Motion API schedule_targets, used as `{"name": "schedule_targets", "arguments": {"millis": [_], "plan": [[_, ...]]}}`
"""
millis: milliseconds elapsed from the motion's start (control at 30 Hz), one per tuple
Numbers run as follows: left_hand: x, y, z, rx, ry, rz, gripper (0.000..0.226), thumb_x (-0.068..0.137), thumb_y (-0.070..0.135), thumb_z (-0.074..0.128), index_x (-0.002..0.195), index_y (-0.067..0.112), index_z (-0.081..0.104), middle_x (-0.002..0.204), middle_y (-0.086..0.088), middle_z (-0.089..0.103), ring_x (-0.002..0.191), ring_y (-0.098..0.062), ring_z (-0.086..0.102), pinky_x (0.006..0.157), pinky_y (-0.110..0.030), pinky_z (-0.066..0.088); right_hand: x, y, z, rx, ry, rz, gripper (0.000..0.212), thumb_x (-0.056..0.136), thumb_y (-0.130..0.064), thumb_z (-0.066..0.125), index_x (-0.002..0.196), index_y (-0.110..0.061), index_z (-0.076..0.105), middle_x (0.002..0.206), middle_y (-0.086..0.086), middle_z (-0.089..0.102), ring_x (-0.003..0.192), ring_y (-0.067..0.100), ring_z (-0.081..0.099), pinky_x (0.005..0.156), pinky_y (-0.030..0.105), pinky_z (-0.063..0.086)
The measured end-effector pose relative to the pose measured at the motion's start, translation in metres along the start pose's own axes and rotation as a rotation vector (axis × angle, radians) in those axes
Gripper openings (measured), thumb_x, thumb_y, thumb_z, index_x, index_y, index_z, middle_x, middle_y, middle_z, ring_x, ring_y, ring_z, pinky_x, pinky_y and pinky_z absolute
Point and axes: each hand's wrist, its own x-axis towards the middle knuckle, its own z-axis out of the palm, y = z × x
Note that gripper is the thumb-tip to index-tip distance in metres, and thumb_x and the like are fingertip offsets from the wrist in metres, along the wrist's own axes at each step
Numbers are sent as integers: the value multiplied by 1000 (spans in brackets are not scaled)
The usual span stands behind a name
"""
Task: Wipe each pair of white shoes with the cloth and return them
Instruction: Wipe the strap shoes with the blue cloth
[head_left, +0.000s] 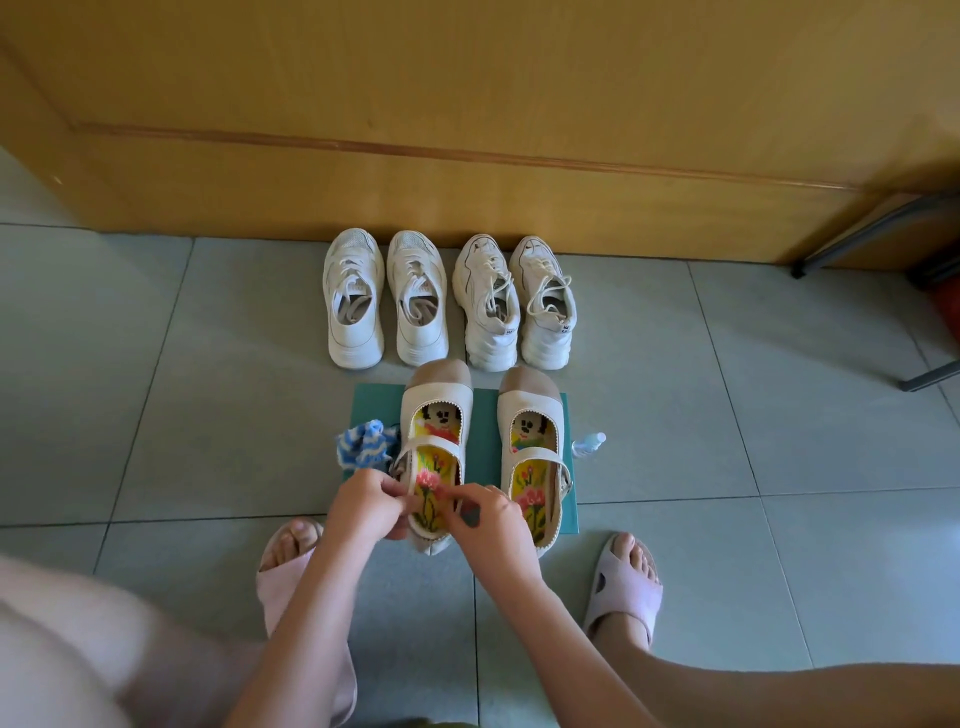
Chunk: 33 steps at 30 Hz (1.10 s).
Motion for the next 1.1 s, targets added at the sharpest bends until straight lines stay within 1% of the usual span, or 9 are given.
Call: {"name": "schedule_targets", "arguments": {"millis": [100,233,400,567,700,800,900,1000,1100], "plan": [[-1,-1,-10,-266,-119,-71,6,84,2,65,80,4,61,77,-11,66,56,-16,65,53,-21,57,-1,-1,-3,240,27,112,22,92,-31,58,110,-23,65,101,-3,70,83,5,66,67,16,53],[1,-3,-13,-419,-189,-87,11,81,2,67,91,0,63,89,-13,69,67,-18,69,59,-24,59,1,-7,-13,412,27,207,25,87,-42,61,92,-19,69,80,-8,71,68,2,65,57,12,48],[4,-10,-4,-208,-105,-65,14,82,10,70,89,7,58,79,-10,66,62,-17,64,45,-20,51,7,-14,-12,279,51,281,18,81,-31,72,92,-17,68,85,-4,70,71,10,64,53,20,48],[7,-18,0,-30,43,-24,24,81,20,73,79,17,49,88,-6,63,68,-15,64,50,-26,55,1,-26,1,107,207,305,20,87,-40,63,95,-22,66,88,-7,69,71,8,63,53,19,46],[5,-16,0,49,51,-14,23,76,24,74,81,20,52,91,-3,64,74,-20,69,65,-37,60,-1,-29,10,62,272,329,19,88,-41,60,97,-25,65,87,-11,68,69,4,60,47,13,36],[5,-16,1,71,51,8,19,78,20,71,80,19,52,89,-4,67,72,-17,70,62,-34,59,-1,-31,14,91,292,345,19,87,-41,62,96,-25,66,87,-10,68,69,5,60,47,13,35],[7,-15,0,39,41,-7,21,78,16,72,80,15,52,81,-4,67,64,-13,69,58,-31,59,2,-31,17,55,307,322,15,86,-37,64,93,-24,67,84,-11,63,79,7,57,53,17,39],[10,-15,-1,50,52,-19,21,78,15,72,80,15,51,81,-5,68,63,-17,70,63,-34,60,7,-27,20,-80,311,258,14,84,-34,67,94,-25,70,94,-8,58,100,11,44,75,26,47],[9,-17,0,37,73,0,21,79,14,72,80,15,50,86,-6,67,59,-12,68,47,-21,54,11,-23,21,-170,287,247,14,83,-31,69,95,-26,70,105,-7,51,109,15,38,89,27,43]]}}
